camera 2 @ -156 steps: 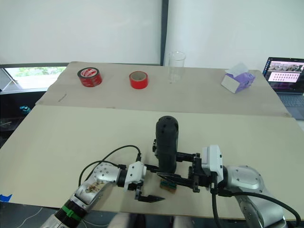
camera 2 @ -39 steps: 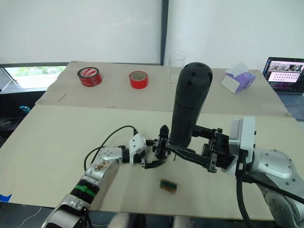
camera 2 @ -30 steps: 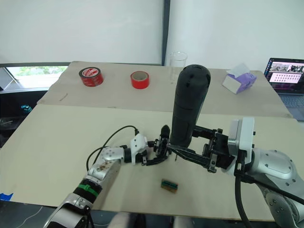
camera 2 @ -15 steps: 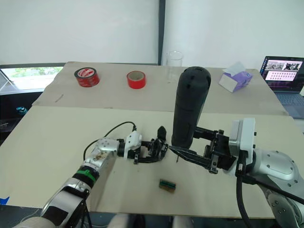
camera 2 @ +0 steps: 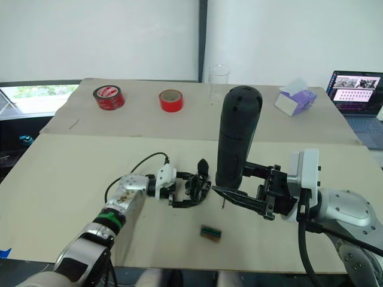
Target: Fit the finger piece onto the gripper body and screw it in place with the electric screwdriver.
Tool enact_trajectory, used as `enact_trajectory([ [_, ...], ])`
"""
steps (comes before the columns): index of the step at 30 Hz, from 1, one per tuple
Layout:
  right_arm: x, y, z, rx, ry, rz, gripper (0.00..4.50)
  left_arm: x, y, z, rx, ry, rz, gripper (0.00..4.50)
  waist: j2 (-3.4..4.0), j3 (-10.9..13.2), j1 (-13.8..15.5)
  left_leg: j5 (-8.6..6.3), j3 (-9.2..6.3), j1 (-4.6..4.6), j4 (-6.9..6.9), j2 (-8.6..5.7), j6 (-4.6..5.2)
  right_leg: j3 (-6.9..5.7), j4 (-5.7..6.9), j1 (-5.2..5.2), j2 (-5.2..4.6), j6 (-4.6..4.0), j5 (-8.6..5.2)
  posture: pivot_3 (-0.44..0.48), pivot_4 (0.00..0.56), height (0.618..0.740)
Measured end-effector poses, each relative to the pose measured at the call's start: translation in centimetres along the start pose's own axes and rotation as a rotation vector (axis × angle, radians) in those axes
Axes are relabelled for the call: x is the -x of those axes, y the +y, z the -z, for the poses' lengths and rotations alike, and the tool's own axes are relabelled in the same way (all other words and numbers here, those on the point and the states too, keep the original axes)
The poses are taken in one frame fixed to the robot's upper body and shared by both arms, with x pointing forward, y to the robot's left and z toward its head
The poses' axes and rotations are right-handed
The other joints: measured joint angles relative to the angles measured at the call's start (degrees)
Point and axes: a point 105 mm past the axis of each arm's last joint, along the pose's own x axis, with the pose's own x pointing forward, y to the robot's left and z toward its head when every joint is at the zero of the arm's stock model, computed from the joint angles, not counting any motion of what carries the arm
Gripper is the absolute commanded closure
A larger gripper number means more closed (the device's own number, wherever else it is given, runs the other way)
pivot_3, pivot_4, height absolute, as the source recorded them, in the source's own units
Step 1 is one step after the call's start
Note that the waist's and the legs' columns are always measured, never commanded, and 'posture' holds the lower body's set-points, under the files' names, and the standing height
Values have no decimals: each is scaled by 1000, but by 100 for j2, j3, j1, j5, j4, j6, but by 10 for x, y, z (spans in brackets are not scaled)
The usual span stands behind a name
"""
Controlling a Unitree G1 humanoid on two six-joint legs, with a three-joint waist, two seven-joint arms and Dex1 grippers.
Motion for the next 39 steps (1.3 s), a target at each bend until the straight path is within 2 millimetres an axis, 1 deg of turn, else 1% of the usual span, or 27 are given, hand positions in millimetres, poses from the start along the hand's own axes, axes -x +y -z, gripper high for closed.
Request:
enact_trajectory([
  [3, 1, -1, -1, 4, 2, 4, 2594, 9, -11, 0, 17, -3, -33, 38, 1, 0, -1, 0, 0, 0, 0, 2, -1, 0, 0, -1, 1, 0, -1, 0, 150, 740],
  [5, 2, -1, -1, 6, 2, 6, 2594, 12, -19, 1, 31, 1, -69, 38, 1, 0, 11, 0, 0, 1, 0, 1, 0, 2, 0, 0, -4, 0, -1, 0, 150, 740],
  [8, 2, -1, -1, 5, 2, 5, 2594, 10, -23, 0, 53, 8, -108, 38, 1, 0, 50, -1, 0, 0, 2, -1, 1, 1, -2, 3, -9, 0, -1, 0, 150, 740],
  [10, 2, -1, -1, 5, 3, 3, 2594, 3, -26, -2, 64, 9, -137, 38, 1, -1, 70, -4, 1, 0, 2, -4, 6, 3, -3, 3, -15, 1, -1, 0, 150, 740],
  [16, 1, -1, -2, 11, 0, -6, 2594, -17, -26, -4, 70, 17, -198, 38, 1, -1, 130, -6, 1, -2, 4, -7, 9, 2, -4, 5, -16, 1, -1, 0, 150, 740],
  [19, 2, -1, -2, 8, 1, -5, 2594, -20, -24, -4, 67, 26, -221, 38, 2, -1, 168, -6, 1, 0, 5, -7, 9, 1, -3, 6, -16, 1, -1, 0, 150, 740],
  [22, 2, -2, -1, 8, 3, -3, 2594, -23, -23, -4, 67, 32, -233, 38, 3, -2, 188, -6, 1, 0, 10, -7, 10, 0, -4, 8, -19, -18, -12, 0, 150, 740],
  [27, 2, -2, -1, 12, 7, 0, 2594, -26, -23, -3, 67, 37, -229, 38, 3, -1, 191, -7, 1, -1, 12, -8, 13, 0, -3, 9, -21, -19, -12, 0, 150, 740],
  [30, 2, -2, -1, 12, 7, 0, 2594, -26, -24, -3, 68, 42, -227, 879, 3, -2, 191, -7, 1, 0, 12, -8, 13, -1, -4, 10, -21, -19, -13, 0, 150, 740],
  [31, 2, -2, -1, 13, 6, -1, 2594, -26, -24, -3, 68, 42, -227, 1295, 3, -2, 190, -8, 1, 0, 12, -8, 13, -1, -4, 10, -21, -19, -13, 0, 150, 740],
  [32, 2, -3, -2, 16, 4, -2, 2594, -26, -23, -2, 68, 43, -232, 1814, 4, -2, 190, -8, 1, 1, 12, -8, 13, -1, -3, 10, -21, -19, -13, 0, 150, 740],
  [33, 1, -3, -3, 23, 1, -5, 2594, -26, -23, -2, 68, 43, -234, 2192, 4, -2, 189, -7, 1, 1, 12, -8, 13, -1, -3, 10, -22, -19, -13, 0, 150, 740],
  [39, -3, -6, -16, 45, -19, -27, 2594, -30, -22, -1, 72, 48, -223, 2228, 7, -4, 212, -9, 1, 2, 14, -13, 17, -6, -5, 14, -35, -26, -17, 0, 150, 740],
])
